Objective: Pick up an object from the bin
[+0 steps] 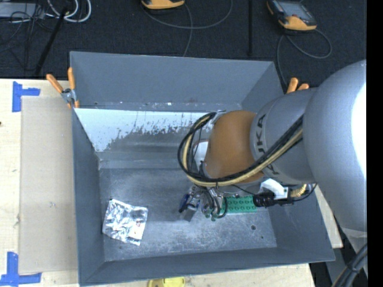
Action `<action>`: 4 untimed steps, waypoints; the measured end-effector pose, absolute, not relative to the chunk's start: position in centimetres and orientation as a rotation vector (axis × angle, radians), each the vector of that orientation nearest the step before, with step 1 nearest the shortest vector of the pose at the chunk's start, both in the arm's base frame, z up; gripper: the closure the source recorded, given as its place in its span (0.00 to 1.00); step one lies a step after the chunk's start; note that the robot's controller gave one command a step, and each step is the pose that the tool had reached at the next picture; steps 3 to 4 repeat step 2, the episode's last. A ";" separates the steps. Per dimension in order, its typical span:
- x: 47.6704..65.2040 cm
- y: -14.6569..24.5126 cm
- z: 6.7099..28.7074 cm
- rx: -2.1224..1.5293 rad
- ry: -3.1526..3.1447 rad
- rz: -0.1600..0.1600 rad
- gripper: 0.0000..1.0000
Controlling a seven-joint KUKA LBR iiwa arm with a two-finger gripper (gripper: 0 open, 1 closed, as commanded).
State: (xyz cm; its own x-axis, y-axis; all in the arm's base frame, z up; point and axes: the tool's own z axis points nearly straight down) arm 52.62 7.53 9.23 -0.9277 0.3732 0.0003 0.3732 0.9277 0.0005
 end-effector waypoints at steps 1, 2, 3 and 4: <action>52.7 7.5 10.3 -0.597 -3.085 -0.001 1.00; 52.8 7.5 18.0 -0.594 -3.091 -0.004 1.00; 52.8 7.5 18.0 -0.594 -3.091 -0.004 1.00; 52.8 7.5 18.0 -0.594 -3.091 -0.004 1.00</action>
Offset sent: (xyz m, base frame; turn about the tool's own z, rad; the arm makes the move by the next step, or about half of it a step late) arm 0.0000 -0.0001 0.0109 0.0000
